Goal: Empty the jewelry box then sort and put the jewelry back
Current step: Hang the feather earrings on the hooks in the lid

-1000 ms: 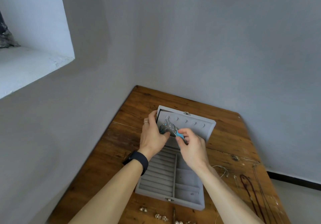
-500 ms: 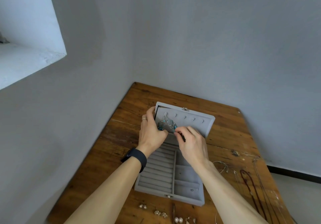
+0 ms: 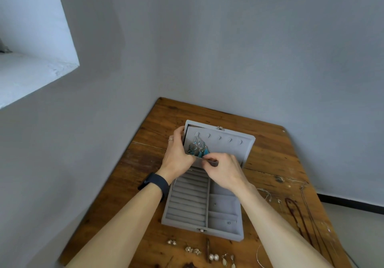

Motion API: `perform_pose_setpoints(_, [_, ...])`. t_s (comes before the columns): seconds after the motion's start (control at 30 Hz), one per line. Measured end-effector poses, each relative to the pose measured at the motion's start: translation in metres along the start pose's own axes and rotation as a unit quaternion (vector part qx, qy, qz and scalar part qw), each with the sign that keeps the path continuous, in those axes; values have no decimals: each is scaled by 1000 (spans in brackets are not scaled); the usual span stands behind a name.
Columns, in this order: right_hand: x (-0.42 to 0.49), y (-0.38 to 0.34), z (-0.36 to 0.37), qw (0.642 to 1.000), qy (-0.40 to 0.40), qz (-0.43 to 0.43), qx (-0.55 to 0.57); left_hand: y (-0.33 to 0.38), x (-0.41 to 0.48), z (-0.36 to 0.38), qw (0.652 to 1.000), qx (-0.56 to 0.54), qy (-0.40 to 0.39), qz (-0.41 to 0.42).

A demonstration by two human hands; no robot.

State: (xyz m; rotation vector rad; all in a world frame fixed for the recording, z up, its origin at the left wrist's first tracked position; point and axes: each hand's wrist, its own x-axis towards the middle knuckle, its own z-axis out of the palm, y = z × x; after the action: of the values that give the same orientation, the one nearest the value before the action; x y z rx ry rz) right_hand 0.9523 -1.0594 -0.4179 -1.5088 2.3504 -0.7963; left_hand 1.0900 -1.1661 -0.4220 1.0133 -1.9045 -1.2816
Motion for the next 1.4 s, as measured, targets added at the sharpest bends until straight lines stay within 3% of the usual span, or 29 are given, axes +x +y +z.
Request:
perform_pose_setpoints(0.17, [-9, -4, 8, 988, 148, 21, 23, -1, 2, -11, 1000, 10, -11, 19])
perform_pose_setpoints(0.3, [-10, -23, 19, 993, 114, 14, 20, 0, 2, -15, 999, 30, -13, 32])
perform_pose_setpoints(0.47, [-13, -25, 22, 988, 146, 40, 38, -1, 1, -16, 998, 54, -4, 37])
perform_pose_setpoints(0.63, [-15, -18, 20, 999, 36, 4, 24, 2, 0, -14, 998, 50, -1, 39])
perform_pose_setpoints(1.03, [-20, -18, 23, 1000, 21, 5, 3, 8, -1, -14, 998, 55, -3, 28])
perform_pose_setpoints(1.17, [-19, -15, 23, 998, 38, 19, 43, 11, -1, -14, 998, 65, -1, 21])
perform_pose_setpoints(1.4, [-21, -12, 25, 1000, 27, -13, 8, 12, -3, -17, 997, 77, -13, 21])
